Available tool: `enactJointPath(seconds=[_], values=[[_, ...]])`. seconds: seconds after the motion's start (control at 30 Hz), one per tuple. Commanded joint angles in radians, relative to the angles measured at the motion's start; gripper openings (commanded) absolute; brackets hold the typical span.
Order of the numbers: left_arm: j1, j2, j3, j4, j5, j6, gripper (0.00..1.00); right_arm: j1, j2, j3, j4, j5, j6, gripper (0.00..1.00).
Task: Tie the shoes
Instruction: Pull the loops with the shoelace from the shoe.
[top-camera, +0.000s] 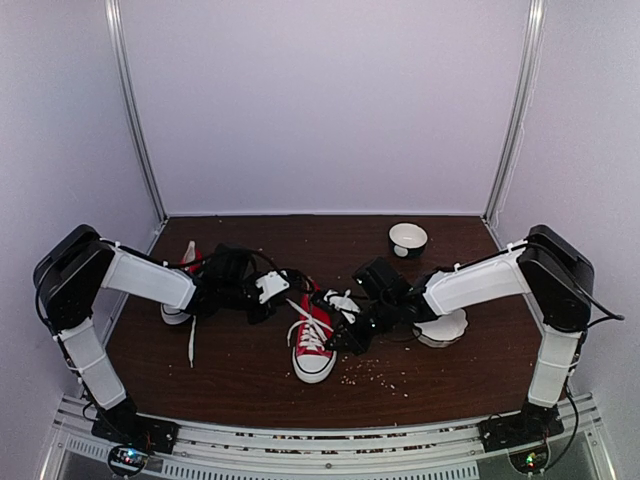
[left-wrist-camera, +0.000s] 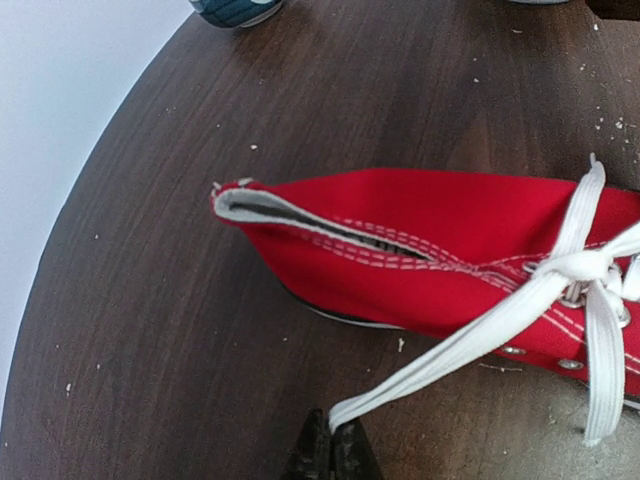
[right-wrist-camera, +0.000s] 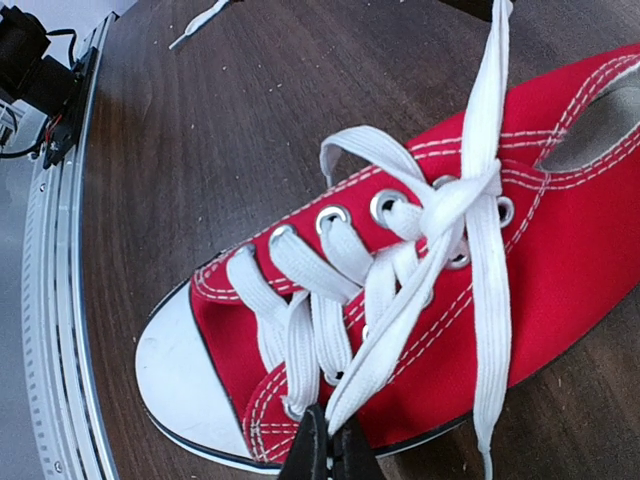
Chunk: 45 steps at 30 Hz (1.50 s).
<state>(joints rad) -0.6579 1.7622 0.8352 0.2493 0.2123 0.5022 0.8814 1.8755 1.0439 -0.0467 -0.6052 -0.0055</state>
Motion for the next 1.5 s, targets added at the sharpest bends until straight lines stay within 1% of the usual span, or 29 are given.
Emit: enactJointPath(seconds=[0.0,0.33,0.6,0.73,0.87,1.07,1.3,1.47], values=[[0.034,0.013,-0.022,0.073,-0.059,-0.067,0.0,0.009,0.018,-0.055,-0.038,-0.052,0.071,0.0],[0.041,0.035,-0.011,0.077,-0.046,-0.081,0.0,-0.016,-0.021,-0.107,-0.046,-0.026,0.136,0.0],[0.039,0.04,-0.005,0.116,0.056,-0.096,0.0,-0.017,-0.048,-0.039,-0.113,-0.036,0.141,0.0],[0.041,0.045,-0.005,0.125,0.074,-0.11,0.0,-0.024,-0.058,-0.054,-0.127,-0.035,0.147,0.0],[0.041,0.06,0.004,0.091,0.064,-0.12,0.0,-0.034,-0.071,-0.12,-0.084,-0.043,0.185,0.0],[0.045,0.093,0.0,0.071,0.027,-0.164,0.0,-0.035,-0.037,-0.147,-0.025,-0.06,0.198,0.0],[0.074,0.08,-0.049,0.11,-0.017,-0.224,0.0,-0.059,-0.012,-0.202,0.044,-0.061,0.222,0.0],[0.074,0.092,-0.056,0.117,-0.008,-0.236,0.0,-0.066,0.011,-0.219,0.069,-0.067,0.222,0.0]])
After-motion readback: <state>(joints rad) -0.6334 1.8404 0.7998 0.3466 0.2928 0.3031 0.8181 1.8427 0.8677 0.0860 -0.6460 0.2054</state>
